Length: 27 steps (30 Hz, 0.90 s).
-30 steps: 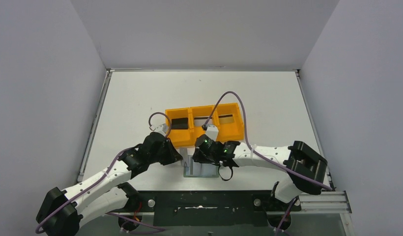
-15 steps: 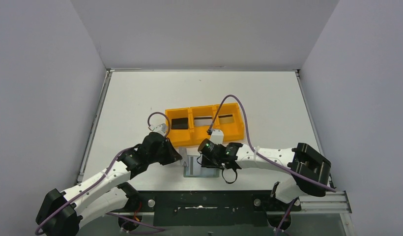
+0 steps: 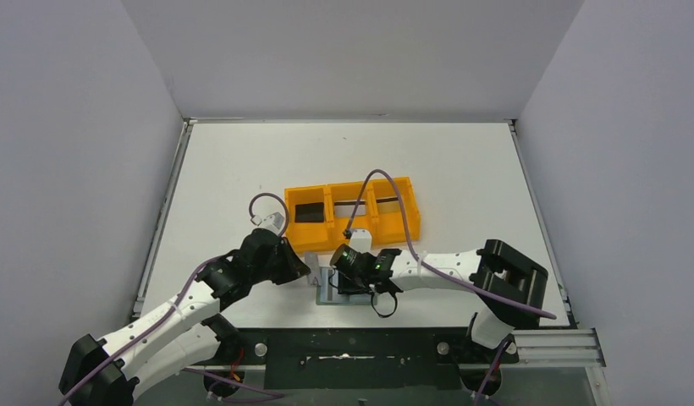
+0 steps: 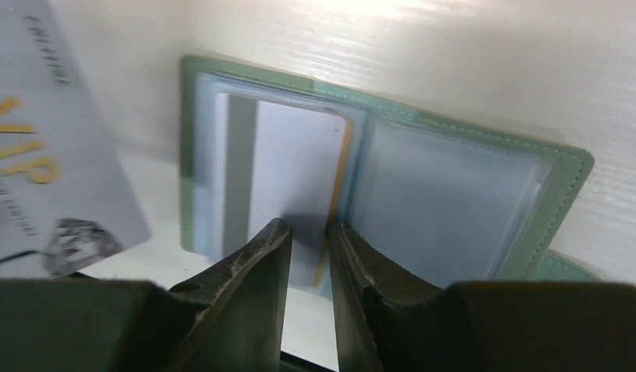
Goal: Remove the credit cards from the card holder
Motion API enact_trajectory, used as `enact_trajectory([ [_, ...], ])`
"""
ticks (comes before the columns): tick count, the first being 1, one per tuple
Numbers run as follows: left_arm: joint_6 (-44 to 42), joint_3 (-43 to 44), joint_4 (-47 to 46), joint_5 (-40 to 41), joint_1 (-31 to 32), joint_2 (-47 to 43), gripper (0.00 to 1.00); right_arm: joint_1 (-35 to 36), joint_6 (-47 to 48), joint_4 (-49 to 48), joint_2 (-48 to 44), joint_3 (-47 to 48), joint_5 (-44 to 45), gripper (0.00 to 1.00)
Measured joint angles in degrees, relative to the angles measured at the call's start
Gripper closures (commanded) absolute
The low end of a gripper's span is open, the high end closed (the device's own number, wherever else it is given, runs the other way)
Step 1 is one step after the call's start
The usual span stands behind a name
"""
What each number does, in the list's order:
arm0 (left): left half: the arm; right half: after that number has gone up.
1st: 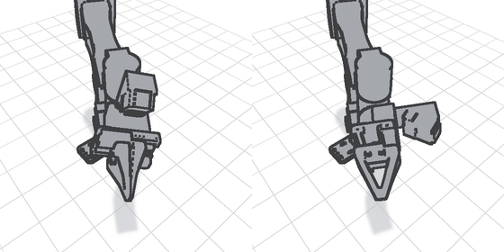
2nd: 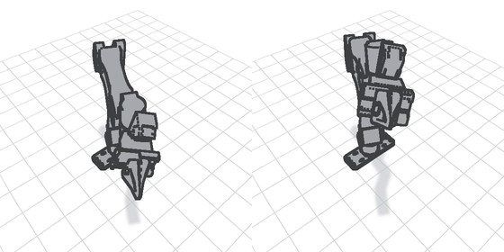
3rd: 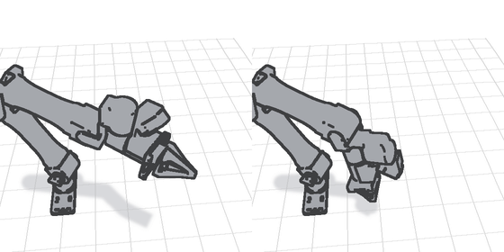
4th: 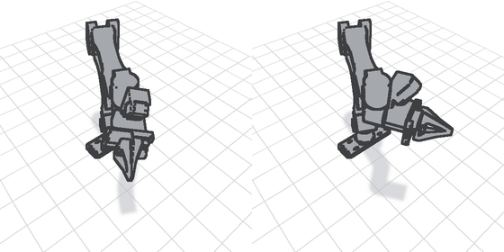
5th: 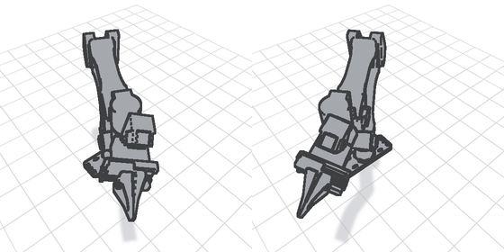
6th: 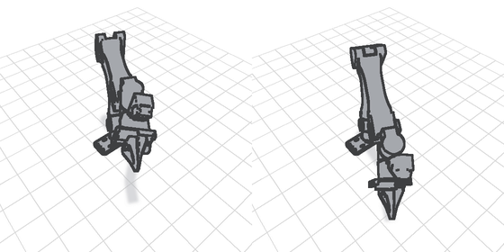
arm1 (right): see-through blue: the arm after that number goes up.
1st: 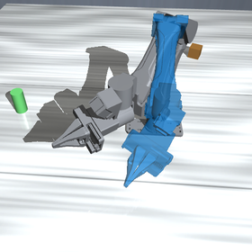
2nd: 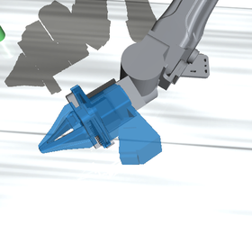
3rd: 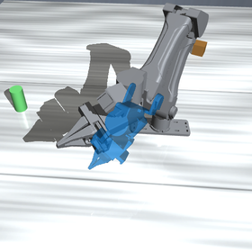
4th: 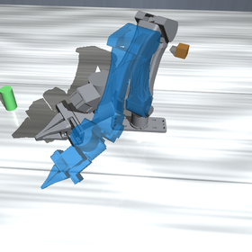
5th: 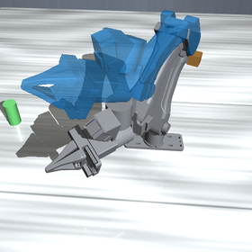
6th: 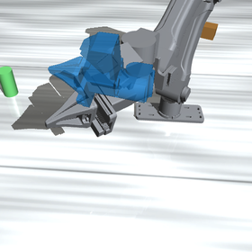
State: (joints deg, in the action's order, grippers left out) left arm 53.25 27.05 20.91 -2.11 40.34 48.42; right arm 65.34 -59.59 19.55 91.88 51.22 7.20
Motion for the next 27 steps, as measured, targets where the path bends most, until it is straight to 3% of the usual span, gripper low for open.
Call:
enact_trajectory([
  [13, 0.0, 0.0, 0.2, 0.2, -0.1, -0.5, 1.00, -0.6, -1.7, 4.1, -6.0, -3.7, 1.7, 0.67],
  [15, 0.0, 0.0, 0.0, 0.1, -0.1, -0.7, 1.00, -0.9, -1.7, 5.4, -7.2, -3.7, 2.5, 0.64],
  [17, 0.0, 0.0, -0.4, -0.8, -0.2, -1.2, 1.00, -1.3, -1.5, 5.2, -9.0, -4.0, 3.0, 0.52],
  [20, 0.1, 0.0, -2.1, -2.4, -0.3, -2.7, 1.00, -1.9, -1.5, 0.9, -14.6, -6.8, 3.3, 0.40],
  [27, 0.1, 0.0, -9.2, -8.2, -2.1, -7.3, 1.00, -5.5, -0.9, -17.3, -30.9, -19.2, 2.3, 0.38],
])
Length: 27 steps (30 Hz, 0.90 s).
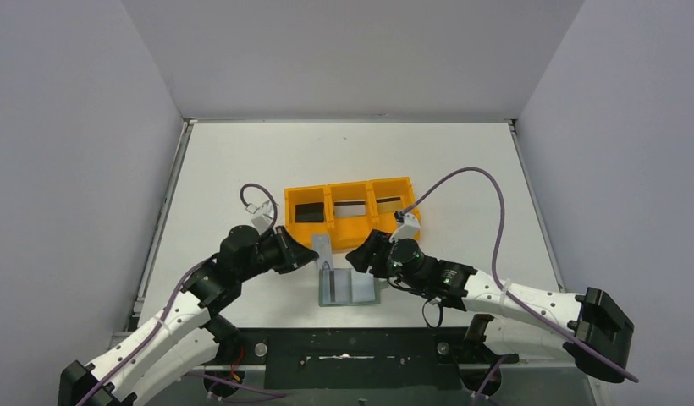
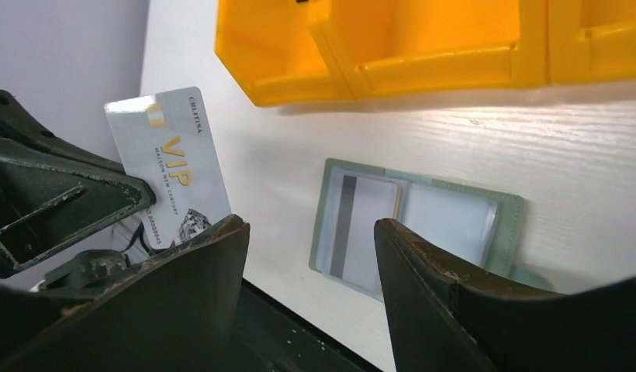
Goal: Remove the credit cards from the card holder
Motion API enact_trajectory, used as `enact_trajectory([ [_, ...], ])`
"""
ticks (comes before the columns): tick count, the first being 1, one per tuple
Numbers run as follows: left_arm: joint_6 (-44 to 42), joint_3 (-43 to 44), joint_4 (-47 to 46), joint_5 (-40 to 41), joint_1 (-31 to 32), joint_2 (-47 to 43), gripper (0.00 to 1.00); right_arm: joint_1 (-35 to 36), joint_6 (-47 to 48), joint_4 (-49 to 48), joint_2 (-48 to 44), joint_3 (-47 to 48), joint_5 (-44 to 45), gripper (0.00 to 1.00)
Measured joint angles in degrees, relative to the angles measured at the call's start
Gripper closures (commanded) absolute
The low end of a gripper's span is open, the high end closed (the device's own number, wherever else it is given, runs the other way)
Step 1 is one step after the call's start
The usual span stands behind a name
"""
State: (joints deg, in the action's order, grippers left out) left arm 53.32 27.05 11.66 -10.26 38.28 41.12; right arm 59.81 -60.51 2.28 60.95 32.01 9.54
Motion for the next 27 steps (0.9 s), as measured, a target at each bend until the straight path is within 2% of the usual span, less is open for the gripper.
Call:
enact_trajectory([
  [3, 0.3, -0.9, -4.3, -5.7, -4.2, -0.9, 1.00, -1.1, 0.6, -3.1, -2.3, -1.6, -1.1, 0.37],
  [8, 6.5, -9.7, -19.9, -17.8, -12.7, -0.7, 1.00, -3.3, 0.6, -7.3, -3.5, -2.7, -5.0, 0.33],
  [11, 11.0, -14.9, -26.8, -22.5, -14.1, 0.1, 1.00, -3.9, 0.5, -10.2, -3.6, -4.0, -7.1, 0.32],
  [15, 13.9, -16.2, -32.7, -26.9, -14.1, 0.7, 1.00, -4.5, 0.5, -14.6, -3.3, -4.8, -10.7, 0.33],
  [20, 15.4, -16.2, -38.5, -29.9, -14.1, 0.7, 1.00, -5.5, 0.5, -19.4, -0.6, -4.8, -15.2, 0.43],
  [27, 16.0, -16.2, -40.5, -31.4, -14.3, 1.6, 1.00, -6.2, -0.1, -26.0, 3.3, -4.7, -21.6, 0.59],
])
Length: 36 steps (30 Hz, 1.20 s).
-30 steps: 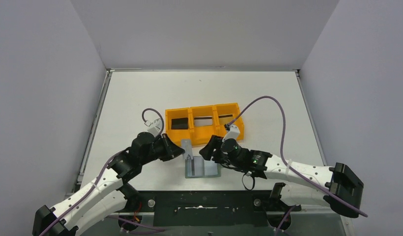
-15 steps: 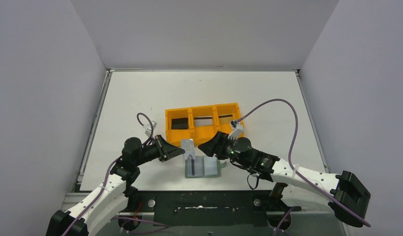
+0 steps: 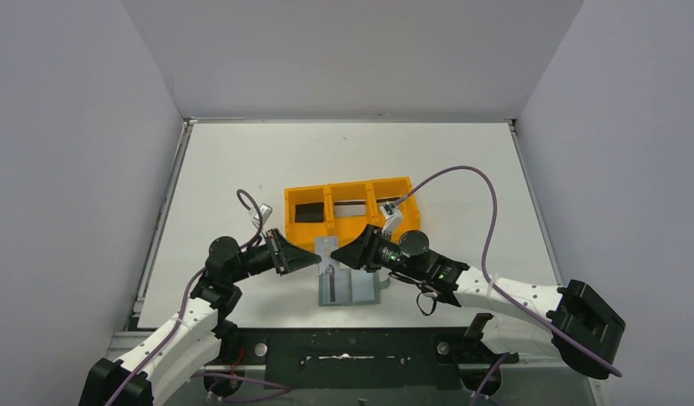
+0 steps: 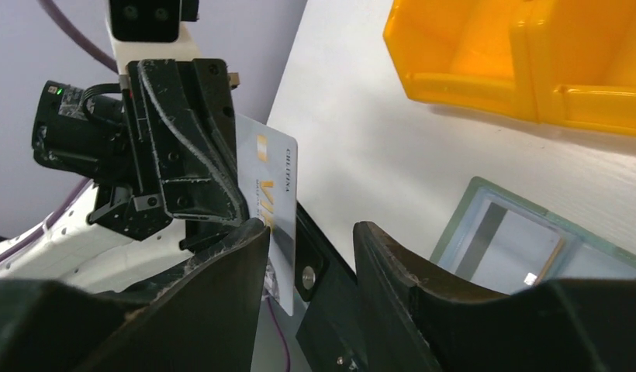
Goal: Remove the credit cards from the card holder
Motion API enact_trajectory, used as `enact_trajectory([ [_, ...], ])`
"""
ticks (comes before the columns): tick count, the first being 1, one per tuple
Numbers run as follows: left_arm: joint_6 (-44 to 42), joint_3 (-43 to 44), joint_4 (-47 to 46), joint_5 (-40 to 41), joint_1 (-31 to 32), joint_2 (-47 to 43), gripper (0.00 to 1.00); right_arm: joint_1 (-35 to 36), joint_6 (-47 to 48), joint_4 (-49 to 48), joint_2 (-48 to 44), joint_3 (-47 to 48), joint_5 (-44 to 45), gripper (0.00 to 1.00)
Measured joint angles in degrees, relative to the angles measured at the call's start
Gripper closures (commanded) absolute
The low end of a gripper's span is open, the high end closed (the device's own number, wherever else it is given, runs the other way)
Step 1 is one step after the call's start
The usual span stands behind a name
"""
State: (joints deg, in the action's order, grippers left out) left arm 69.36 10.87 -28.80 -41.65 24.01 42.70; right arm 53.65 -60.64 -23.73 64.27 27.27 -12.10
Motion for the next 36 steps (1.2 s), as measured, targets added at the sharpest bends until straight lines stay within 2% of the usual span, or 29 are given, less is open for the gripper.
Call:
enact_trajectory([
  [8, 0.3, -0.2, -1.9, -0.7, 0.0, 1.4, 1.00, 0.0, -0.6, -4.6, 0.9, 0.0, -3.7, 0.87],
  [13, 0.1, -0.3, -1.6, -0.6, -0.2, 1.4, 1.00, -0.1, -0.6, -4.7, 0.8, 0.0, -3.9, 0.99],
  [14, 0.0, -0.3, -1.4, -0.5, -0.2, 1.4, 0.96, -0.1, -0.7, -4.8, 0.8, 0.0, -4.0, 1.00],
  [19, -1.3, -0.2, 0.1, -0.3, -0.2, 1.7, 0.59, 0.0, -0.6, -5.4, 0.7, 0.0, -4.4, 1.00],
  [23, -3.6, 0.5, 4.3, 0.2, -0.2, 1.4, 0.41, 0.0, 0.0, -4.3, 0.0, 0.0, -4.1, 1.00],
  [27, -8.0, 4.5, 14.7, 3.8, -0.2, -1.0, 0.24, 0.0, 1.6, -0.4, -3.0, 0.0, -1.6, 1.00],
  [30, -13.1, 10.1, 24.8, 9.1, -0.2, -4.3, 0.18, 0.0, 3.1, 4.0, -5.7, 0.0, 1.6, 1.00],
  [36, -22.9, 21.2, 41.0, 22.0, -0.2, -8.6, 0.16, 0.0, 8.1, 12.7, -11.0, 0.1, 10.1, 1.00],
])
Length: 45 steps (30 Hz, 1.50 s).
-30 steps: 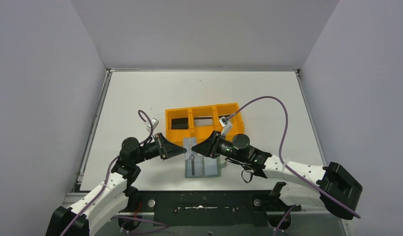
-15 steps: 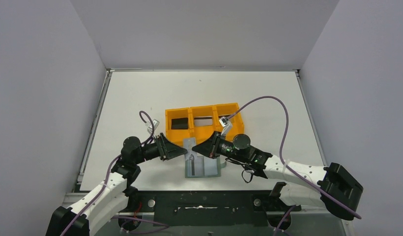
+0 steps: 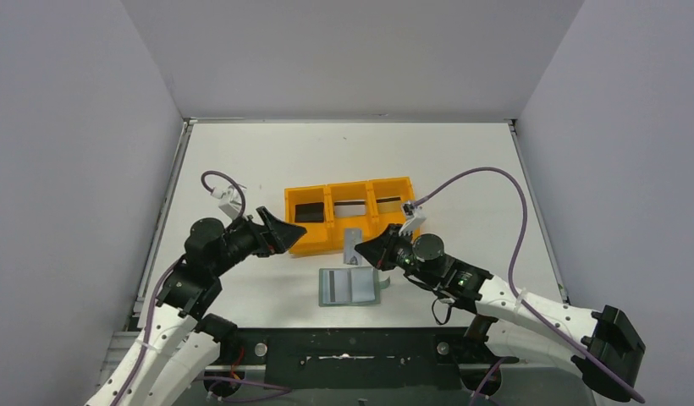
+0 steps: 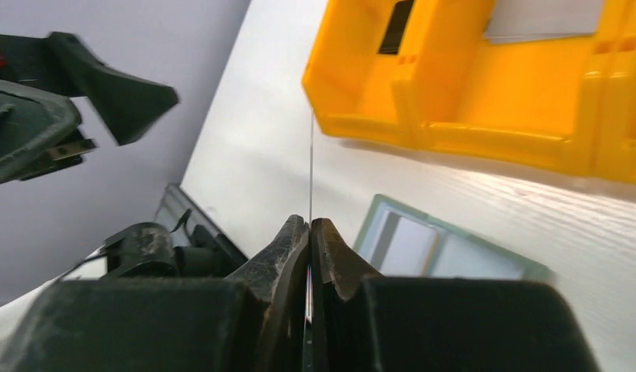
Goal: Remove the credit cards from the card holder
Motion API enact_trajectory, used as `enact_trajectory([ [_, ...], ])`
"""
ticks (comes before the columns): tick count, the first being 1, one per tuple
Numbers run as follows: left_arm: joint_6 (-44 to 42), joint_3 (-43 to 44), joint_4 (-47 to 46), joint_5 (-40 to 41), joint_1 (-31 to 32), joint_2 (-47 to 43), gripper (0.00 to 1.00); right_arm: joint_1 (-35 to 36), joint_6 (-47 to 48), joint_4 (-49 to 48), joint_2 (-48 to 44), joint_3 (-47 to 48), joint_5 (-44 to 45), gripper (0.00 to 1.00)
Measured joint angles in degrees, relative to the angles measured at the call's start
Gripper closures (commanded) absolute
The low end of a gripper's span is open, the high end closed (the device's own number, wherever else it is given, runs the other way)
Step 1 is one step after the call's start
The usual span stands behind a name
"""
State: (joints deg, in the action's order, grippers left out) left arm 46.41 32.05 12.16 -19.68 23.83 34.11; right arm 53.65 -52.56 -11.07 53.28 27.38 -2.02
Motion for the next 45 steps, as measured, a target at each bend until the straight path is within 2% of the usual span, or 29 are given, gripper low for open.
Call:
enact_trajectory([
  [7, -7.5, 6.6, 12.9, 16.0, 0.0, -2.0, 0.14, 0.0, 14.9, 8.3, 0.0, 4.8, 9.8, 1.00],
  [12, -11.6, 6.5, 17.3, 23.3, 0.0, -3.3, 0.12, 0.1, 31.3, 11.4, 6.3, 11.1, 11.8, 1.00],
  [19, -13.3, 5.8, 19.1, 27.1, -0.3, -4.7, 0.11, 0.7, 56.3, 17.0, 22.1, 24.4, 13.1, 1.00],
  [28, -13.7, 5.2, 19.4, 29.1, -0.7, -8.2, 0.10, -1.3, 81.4, 21.9, 30.8, 29.8, 6.9, 1.00],
  [36, -13.9, 5.2, 19.4, 29.1, -1.1, -8.1, 0.10, -5.4, 94.0, 23.6, 37.7, 33.6, 2.3, 1.00],
  [45, -13.9, 5.2, 19.4, 29.1, -1.5, -8.3, 0.10, -7.5, 98.6, 22.6, 43.7, 36.2, 0.9, 1.00],
])
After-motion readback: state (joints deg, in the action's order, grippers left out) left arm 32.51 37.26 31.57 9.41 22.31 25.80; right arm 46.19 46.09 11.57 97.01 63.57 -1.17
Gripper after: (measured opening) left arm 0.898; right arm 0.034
